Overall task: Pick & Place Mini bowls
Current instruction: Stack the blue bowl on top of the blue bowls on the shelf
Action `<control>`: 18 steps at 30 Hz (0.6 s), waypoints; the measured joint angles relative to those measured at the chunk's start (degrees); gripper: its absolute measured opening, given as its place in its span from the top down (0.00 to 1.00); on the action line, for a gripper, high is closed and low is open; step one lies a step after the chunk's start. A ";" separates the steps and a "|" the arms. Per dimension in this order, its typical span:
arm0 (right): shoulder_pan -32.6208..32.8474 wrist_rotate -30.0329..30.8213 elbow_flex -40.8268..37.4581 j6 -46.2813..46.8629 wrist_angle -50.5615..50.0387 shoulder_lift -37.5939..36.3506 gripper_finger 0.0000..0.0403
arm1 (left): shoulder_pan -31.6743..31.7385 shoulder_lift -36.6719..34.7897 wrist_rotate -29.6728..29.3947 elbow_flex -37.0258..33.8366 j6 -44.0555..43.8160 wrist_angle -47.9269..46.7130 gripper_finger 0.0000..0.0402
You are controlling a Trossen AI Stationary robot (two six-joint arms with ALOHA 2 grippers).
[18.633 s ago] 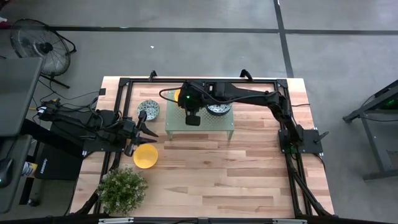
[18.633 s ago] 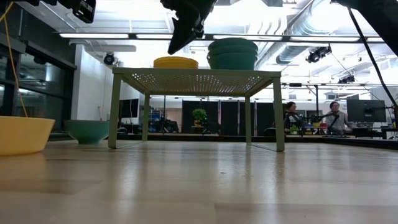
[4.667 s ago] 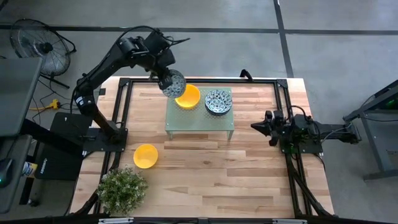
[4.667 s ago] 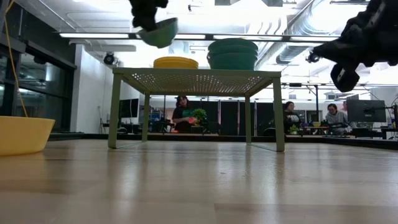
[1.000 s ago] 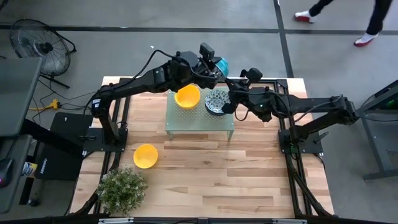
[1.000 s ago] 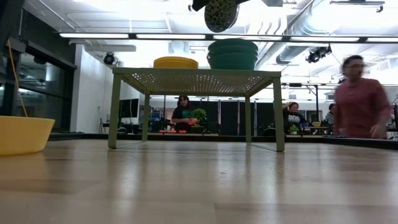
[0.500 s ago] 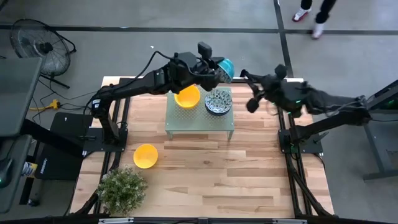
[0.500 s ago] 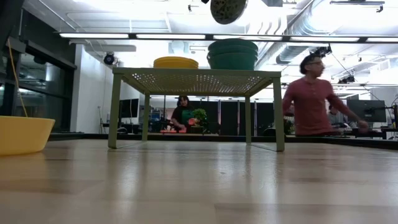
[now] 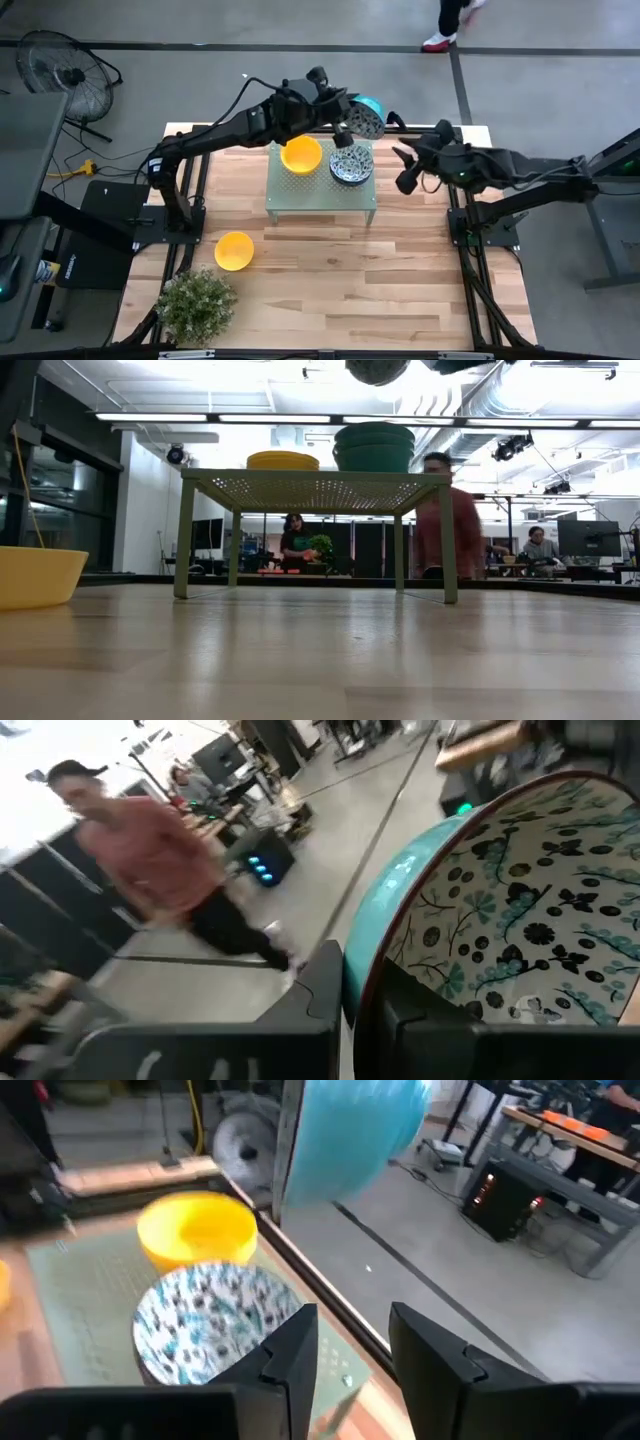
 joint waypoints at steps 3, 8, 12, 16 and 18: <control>0.29 -0.27 -2.67 -0.75 2.18 -0.21 0.72 | 1.65 1.40 4.00 0.14 -5.34 0.53 0.98; 0.29 0.49 -5.07 -2.04 9.68 -0.90 0.71 | 2.90 3.06 2.65 0.30 -7.44 3.58 0.98; 0.21 2.64 -5.39 -4.55 14.13 -2.16 0.71 | 2.59 3.94 1.53 -0.13 -7.21 2.48 0.98; -0.27 3.61 -5.37 -10.18 18.62 -2.60 0.71 | 1.83 5.96 0.07 0.24 -6.20 7.68 0.98; -1.15 3.72 -5.35 -11.26 20.30 -2.79 0.71 | 1.83 6.34 0.11 -0.08 -4.73 8.18 0.98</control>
